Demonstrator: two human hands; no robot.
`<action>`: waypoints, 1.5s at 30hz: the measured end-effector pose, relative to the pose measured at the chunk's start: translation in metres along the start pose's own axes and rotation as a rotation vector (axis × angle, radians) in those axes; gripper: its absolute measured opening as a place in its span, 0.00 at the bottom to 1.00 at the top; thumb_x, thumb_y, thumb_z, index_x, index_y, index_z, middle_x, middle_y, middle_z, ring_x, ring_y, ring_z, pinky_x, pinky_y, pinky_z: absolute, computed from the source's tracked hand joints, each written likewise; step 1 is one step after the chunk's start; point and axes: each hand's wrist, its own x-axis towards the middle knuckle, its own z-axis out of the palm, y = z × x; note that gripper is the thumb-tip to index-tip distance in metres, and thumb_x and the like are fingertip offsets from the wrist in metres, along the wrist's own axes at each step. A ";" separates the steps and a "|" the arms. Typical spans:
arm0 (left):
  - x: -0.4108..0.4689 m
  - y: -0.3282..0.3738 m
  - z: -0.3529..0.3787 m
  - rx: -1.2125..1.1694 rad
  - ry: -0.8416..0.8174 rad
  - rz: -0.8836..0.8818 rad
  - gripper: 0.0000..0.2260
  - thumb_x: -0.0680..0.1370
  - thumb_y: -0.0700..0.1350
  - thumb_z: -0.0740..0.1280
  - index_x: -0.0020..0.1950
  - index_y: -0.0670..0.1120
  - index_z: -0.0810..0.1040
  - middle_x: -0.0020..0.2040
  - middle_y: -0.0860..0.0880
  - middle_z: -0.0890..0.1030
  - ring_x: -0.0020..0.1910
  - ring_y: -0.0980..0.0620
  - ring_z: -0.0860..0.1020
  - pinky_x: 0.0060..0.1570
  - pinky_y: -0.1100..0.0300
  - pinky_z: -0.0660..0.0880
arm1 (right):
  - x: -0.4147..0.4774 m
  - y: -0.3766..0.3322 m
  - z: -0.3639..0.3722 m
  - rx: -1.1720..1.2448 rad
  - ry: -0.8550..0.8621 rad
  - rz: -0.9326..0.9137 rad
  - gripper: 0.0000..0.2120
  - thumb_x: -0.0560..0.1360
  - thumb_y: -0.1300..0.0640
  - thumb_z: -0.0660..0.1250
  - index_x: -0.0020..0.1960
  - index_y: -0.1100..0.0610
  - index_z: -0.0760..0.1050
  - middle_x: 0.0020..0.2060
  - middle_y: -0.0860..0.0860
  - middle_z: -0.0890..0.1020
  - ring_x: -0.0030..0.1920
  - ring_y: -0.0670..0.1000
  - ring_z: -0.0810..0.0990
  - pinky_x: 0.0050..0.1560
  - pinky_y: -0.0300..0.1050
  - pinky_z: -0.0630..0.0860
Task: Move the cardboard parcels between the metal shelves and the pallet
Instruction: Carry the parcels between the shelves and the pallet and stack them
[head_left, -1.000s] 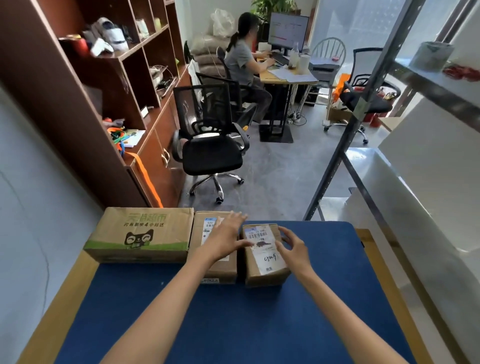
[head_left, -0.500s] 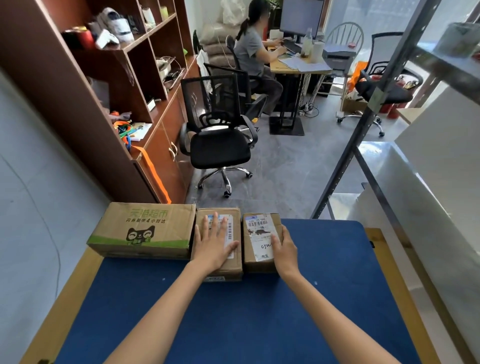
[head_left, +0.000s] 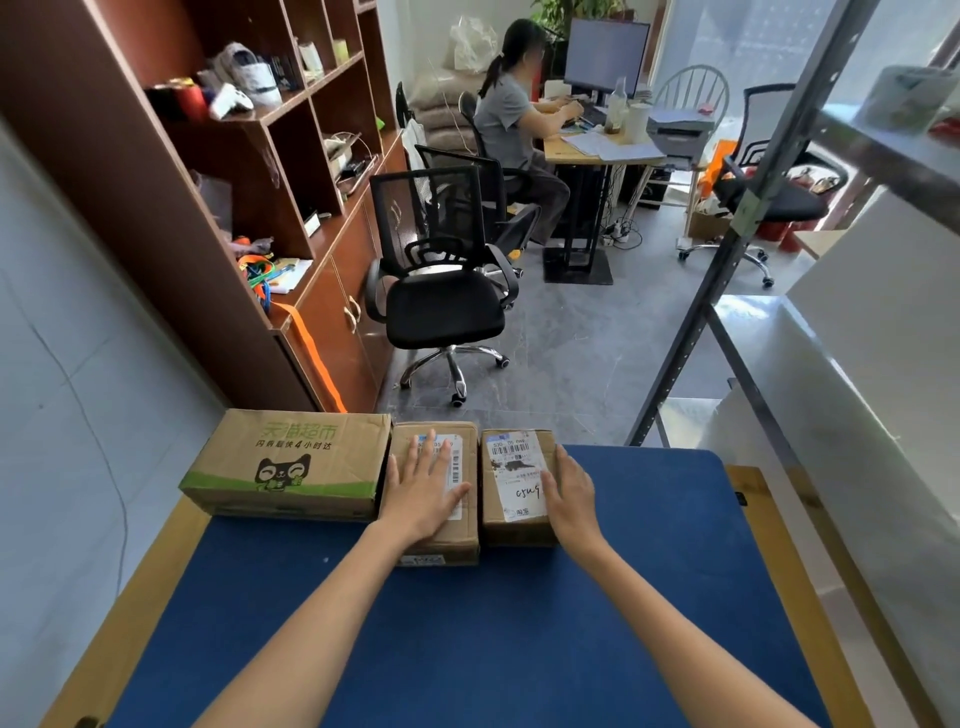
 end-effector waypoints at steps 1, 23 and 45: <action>-0.003 0.000 -0.002 -0.014 0.024 0.030 0.32 0.81 0.61 0.50 0.79 0.48 0.42 0.78 0.48 0.35 0.76 0.47 0.33 0.73 0.43 0.36 | -0.004 -0.002 -0.006 -0.002 0.030 -0.041 0.23 0.81 0.53 0.56 0.74 0.57 0.60 0.70 0.55 0.67 0.72 0.57 0.60 0.73 0.56 0.57; -0.104 0.202 0.011 -0.006 -0.083 1.227 0.23 0.84 0.53 0.49 0.78 0.47 0.55 0.79 0.51 0.51 0.78 0.52 0.43 0.76 0.47 0.41 | -0.294 0.037 -0.108 -0.174 0.822 0.292 0.15 0.81 0.57 0.57 0.65 0.56 0.73 0.61 0.50 0.76 0.65 0.49 0.69 0.63 0.35 0.60; -0.730 0.313 0.160 0.039 -0.568 2.424 0.25 0.83 0.55 0.52 0.78 0.50 0.53 0.79 0.52 0.54 0.78 0.51 0.49 0.75 0.48 0.45 | -0.944 -0.035 -0.024 -0.196 1.942 1.079 0.12 0.80 0.60 0.59 0.60 0.60 0.77 0.54 0.54 0.81 0.55 0.49 0.77 0.52 0.34 0.68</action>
